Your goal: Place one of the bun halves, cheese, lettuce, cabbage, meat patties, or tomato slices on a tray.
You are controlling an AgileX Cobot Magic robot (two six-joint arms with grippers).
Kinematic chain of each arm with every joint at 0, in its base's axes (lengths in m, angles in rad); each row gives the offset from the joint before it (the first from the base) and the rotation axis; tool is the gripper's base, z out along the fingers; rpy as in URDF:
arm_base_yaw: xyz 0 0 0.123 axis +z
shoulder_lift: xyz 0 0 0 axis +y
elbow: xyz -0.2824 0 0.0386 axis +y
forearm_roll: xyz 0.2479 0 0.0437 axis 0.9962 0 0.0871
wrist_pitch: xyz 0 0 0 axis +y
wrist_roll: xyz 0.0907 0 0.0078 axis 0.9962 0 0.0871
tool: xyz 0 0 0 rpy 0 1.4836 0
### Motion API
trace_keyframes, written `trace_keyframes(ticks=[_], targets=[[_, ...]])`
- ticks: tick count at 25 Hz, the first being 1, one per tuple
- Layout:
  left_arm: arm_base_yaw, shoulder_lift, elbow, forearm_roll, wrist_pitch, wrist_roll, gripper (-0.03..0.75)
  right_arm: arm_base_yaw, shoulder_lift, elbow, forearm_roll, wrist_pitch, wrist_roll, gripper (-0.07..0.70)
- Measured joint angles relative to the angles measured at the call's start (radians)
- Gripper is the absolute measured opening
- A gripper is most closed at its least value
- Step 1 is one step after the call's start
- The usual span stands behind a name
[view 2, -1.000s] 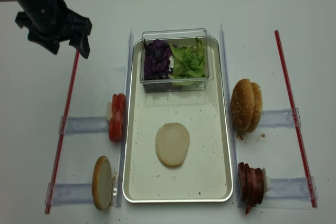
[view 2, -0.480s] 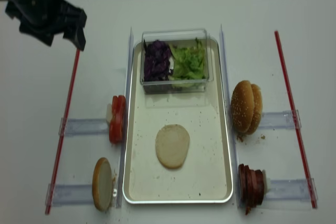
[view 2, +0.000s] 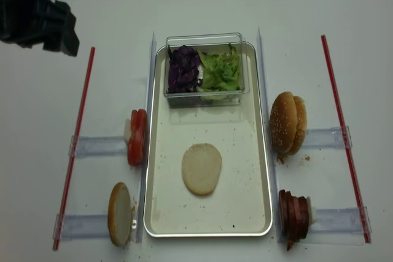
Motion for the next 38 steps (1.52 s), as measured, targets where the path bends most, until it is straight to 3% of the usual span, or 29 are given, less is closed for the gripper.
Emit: trace_keyframes(ticks=[11, 38], targets=[[0.0, -0.261, 0.151, 0.003, 0.011, 0.015, 0.553, 0.0, 0.0, 0.0, 0.0, 0.0, 0.0, 0.676], [0.0, -0.935, 0.664, -0.004, 0.023, 0.0, 0.553, 0.0, 0.0, 0.0, 0.0, 0.0, 0.0, 0.676]])
